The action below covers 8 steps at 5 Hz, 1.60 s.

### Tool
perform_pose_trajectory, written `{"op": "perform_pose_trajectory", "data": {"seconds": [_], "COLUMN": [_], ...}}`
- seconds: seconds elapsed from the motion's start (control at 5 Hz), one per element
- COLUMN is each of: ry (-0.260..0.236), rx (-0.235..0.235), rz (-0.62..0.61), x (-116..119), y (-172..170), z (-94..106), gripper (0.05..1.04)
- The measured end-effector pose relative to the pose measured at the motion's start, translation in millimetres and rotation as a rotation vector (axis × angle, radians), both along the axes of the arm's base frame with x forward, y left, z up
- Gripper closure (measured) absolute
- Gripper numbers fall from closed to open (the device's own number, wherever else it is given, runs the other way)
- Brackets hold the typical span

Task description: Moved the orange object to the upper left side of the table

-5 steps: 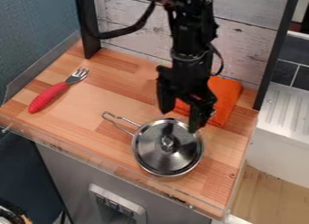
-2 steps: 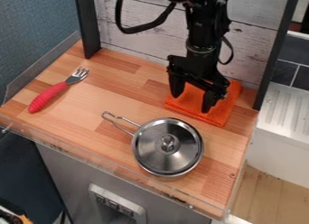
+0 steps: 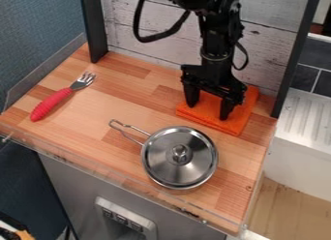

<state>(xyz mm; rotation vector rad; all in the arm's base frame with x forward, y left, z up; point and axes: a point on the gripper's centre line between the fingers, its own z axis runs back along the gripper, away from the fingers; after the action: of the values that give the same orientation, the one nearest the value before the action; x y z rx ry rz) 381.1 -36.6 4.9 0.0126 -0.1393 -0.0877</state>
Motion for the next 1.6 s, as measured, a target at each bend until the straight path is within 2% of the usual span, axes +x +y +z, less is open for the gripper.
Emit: {"op": "perform_pose_trajectory", "data": {"seconds": [0.2,0.4,0.8,1.0,1.6], "ry": [0.011,0.032,0.07,0.075,0.107], "rx": [0.016,0.036,0.054,0.061,0.132], "rz": [-0.009,0.006,0.145,0.172,0.147], "x": [3.4,-2.6,-28.8,-35.3,-44.3], "y": [2.4,17.8,90.7,113.7,152.5], "z": [-3.8,-7.1,-5.7,-5.6,-1.3], "gripper": [0.082,0.083,0.083,0.082,0.082]}}
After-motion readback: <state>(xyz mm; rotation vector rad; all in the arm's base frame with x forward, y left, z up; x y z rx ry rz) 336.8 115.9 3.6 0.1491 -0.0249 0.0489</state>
